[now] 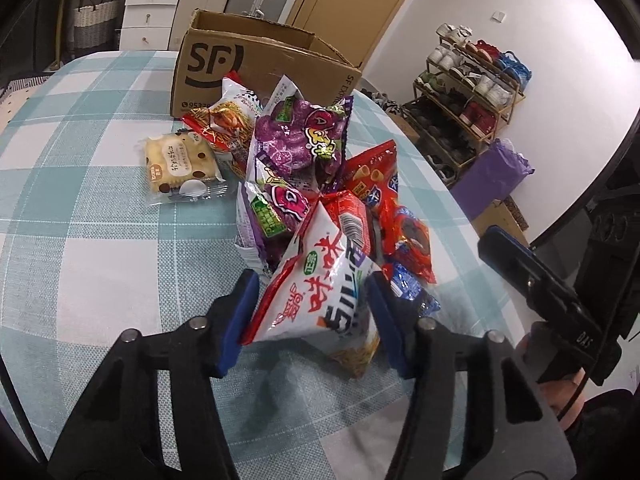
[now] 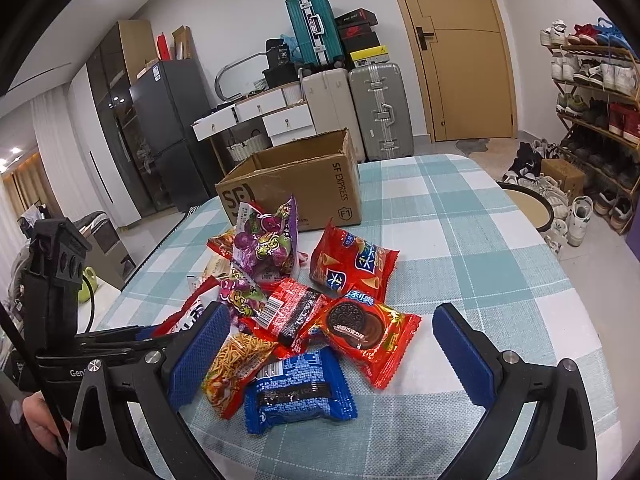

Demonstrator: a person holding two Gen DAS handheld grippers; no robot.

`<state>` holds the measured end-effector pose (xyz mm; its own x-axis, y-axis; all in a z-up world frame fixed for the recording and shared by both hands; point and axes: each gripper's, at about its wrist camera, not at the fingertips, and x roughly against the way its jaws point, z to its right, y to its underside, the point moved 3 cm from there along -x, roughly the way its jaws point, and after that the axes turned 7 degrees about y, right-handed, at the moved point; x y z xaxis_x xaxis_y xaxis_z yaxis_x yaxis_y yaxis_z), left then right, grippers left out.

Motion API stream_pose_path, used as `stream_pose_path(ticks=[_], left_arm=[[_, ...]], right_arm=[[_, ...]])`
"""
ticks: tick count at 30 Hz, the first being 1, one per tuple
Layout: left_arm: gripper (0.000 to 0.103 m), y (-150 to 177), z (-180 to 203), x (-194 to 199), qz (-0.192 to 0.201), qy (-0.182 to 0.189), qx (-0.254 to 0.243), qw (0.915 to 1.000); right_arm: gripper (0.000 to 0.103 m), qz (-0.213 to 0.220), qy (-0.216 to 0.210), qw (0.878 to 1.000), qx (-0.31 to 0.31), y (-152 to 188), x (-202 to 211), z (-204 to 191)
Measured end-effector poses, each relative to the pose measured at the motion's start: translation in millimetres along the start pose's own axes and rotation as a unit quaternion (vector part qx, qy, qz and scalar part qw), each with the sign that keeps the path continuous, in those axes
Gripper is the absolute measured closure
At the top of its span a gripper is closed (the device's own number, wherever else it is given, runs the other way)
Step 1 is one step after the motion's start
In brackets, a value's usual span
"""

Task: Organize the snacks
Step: 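Lower the left gripper onto the white-and-red noodle bag and close it, then lift the noodle bag with the left gripper while the right gripper approaches the blue cookie pack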

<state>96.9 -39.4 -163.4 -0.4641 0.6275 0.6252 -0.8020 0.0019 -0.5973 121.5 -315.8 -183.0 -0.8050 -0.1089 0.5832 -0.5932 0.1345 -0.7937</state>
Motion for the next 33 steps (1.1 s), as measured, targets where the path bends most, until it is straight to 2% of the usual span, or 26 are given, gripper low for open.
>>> stream_pose_path(ticks=[6, 12, 33], left_arm=[[0.069, 6, -5, 6, 0.003, 0.021, 0.007, 0.9998], [0.076, 11, -7, 13, 0.006, 0.03, 0.014, 0.9994], [0.079, 22, -11, 50, 0.023, 0.031, 0.009, 0.9992]], right_arm=[[0.0, -0.002, -0.001, 1.0, 0.0, 3, 1, -2], [0.0, -0.002, 0.002, 1.0, 0.0, 5, 5, -3], [0.0, 0.0, 0.007, 1.0, -0.003, 9, 24, -6]])
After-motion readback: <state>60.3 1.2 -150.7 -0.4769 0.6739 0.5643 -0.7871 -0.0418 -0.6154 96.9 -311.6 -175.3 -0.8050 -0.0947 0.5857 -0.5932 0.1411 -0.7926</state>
